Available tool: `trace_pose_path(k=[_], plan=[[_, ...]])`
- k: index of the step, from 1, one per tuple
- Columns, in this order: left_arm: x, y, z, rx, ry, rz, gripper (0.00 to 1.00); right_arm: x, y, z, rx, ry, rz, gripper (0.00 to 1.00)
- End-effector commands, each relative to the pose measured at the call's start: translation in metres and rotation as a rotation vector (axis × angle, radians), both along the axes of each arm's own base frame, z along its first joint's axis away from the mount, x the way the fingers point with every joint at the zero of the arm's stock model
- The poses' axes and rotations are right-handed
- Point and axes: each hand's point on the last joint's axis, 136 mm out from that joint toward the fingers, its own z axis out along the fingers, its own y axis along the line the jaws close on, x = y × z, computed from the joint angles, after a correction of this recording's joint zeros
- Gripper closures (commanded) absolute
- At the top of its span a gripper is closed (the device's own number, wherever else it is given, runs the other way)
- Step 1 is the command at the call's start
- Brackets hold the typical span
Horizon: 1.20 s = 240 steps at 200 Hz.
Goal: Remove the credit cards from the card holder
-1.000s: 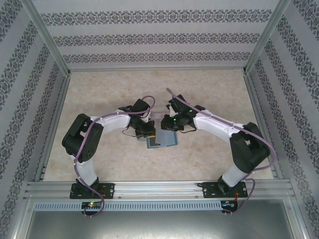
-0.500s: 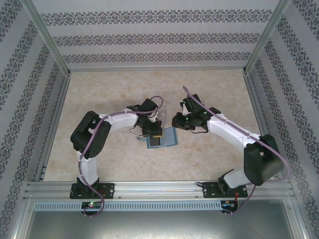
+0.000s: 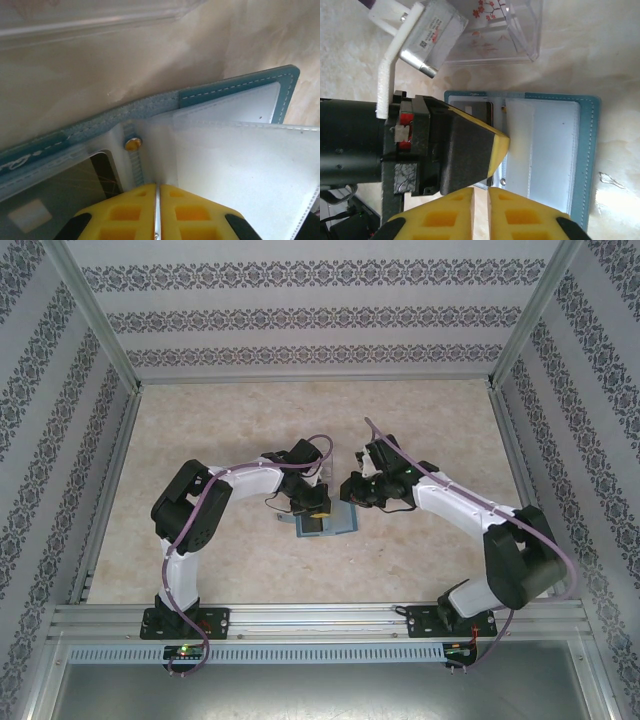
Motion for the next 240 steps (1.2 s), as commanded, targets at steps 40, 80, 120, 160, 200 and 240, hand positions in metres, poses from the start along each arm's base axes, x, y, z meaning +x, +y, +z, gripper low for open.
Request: trace_pose_path(k=[40,80,120,160,200,240], plan=[[-0.004,-0.002,-0.001,0.016,0.011,-0.009,0.9,-0.01,0.012,-0.036,-0.016,0.095,0.026,0.9],[0.0,0.006,0.02,0.032,-0.054,0.009,0.92,-0.011,0.015,-0.048,-0.026,0.121,0.035,0.9],[-0.001,0.026,0.034,0.095,-0.111,0.033,0.93,-0.009,0.025,-0.048,-0.019,0.124,0.055,0.89],[-0.008,0.042,0.031,0.12,-0.103,0.06,0.94,-0.007,0.039,-0.047,-0.007,0.125,0.085,0.88],[-0.014,0.051,0.023,0.136,-0.082,0.069,0.95,-0.005,0.057,-0.048,0.009,0.131,0.112,0.83],[-0.018,0.056,0.018,0.154,-0.075,0.074,0.97,-0.001,0.069,-0.053,0.005,0.144,0.121,0.77]])
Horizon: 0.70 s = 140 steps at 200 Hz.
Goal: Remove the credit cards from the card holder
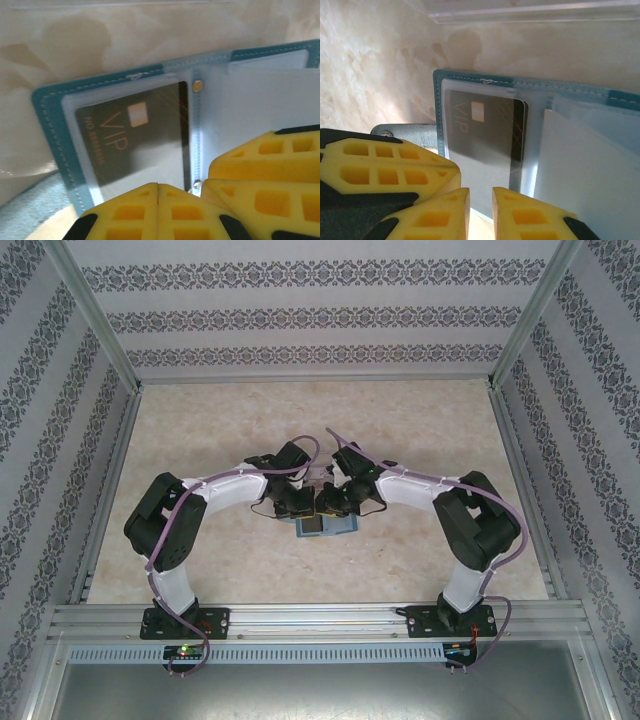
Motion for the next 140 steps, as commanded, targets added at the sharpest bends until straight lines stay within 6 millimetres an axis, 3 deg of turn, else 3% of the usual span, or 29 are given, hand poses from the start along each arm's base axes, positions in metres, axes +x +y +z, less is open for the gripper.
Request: trace_pose_path(k=[1,140], plan=[[-0.004,0.01,0.002,0.025,0.005,0.011,0.97,0.004,0.013,0.003,0.023,0.003,0.007,0.77],[-0.01,0.02,-0.014,0.066,0.04,0.008,1.0,0.008,0.011,-0.018,-0.02,0.034,0.009,0.71]])
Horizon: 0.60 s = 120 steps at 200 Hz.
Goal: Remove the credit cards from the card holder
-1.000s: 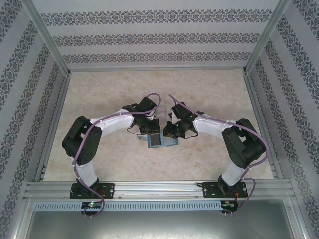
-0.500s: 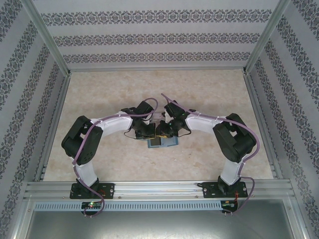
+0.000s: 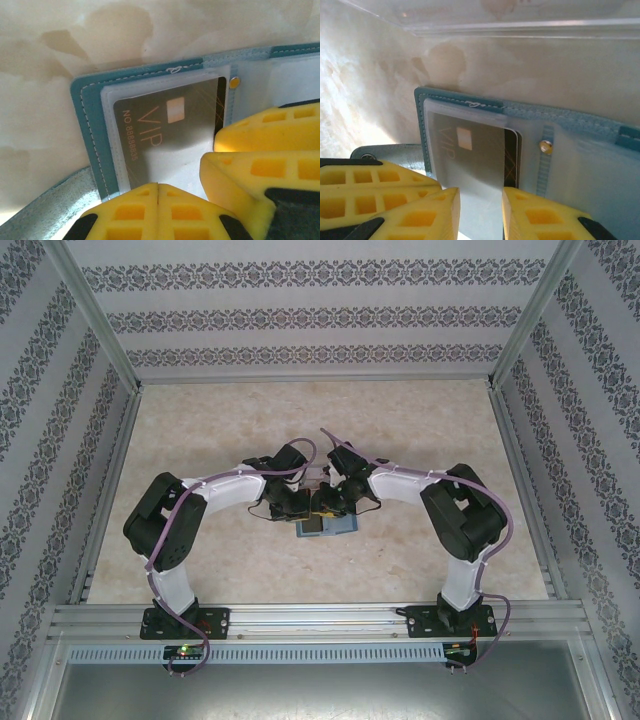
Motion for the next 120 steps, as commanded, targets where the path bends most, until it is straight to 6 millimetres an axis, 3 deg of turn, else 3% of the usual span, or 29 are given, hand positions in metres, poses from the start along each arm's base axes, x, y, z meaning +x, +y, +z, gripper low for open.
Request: trace_pose_path(k=[1,63,120], plan=[[-0.006,0.009,-0.006,0.03,0.024,-0.007,1.0,0.001,0.005,-0.001,0.002,-0.002,0.016,0.71],[-0.007,0.01,-0.007,0.038,0.028,-0.009,1.0,0.0,-0.01,-0.008,-0.094,-0.02,0.022,0.68],[-0.01,0.012,-0.012,0.049,0.047,-0.012,1.0,0.0,-0.014,0.001,-0.111,-0.039,0.024,0.66]])
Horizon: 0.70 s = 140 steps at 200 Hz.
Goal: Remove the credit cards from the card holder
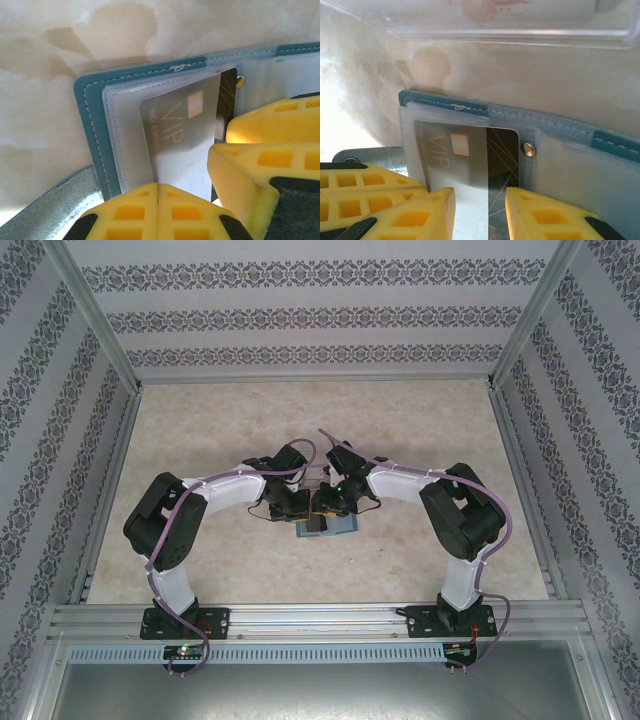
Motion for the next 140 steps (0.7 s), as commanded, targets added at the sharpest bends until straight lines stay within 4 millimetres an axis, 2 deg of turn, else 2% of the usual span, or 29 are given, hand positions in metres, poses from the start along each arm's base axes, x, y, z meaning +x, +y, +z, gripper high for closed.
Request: trace_pose_path(k=[1,54,101,140], plan=[[-0.009,0.011,-0.011,0.045,0.042,-0.012,1.0,-0.003,-0.007,0.004,-0.053,-0.02,0.013,0.66],[-0.004,0.006,-0.004,0.031,0.031,-0.018,1.0,-0.002,-0.003,0.018,-0.003,-0.034,0.005,0.6],[-0.004,0.003,-0.01,0.031,0.053,-0.029,1.0,-0.004,-0.007,0.014,-0.009,-0.024,-0.002,0.58],[-0.01,0.009,-0.022,0.063,0.089,-0.027,1.0,-0.006,-0.017,0.006,-0.056,-0.02,-0.004,0.58]])
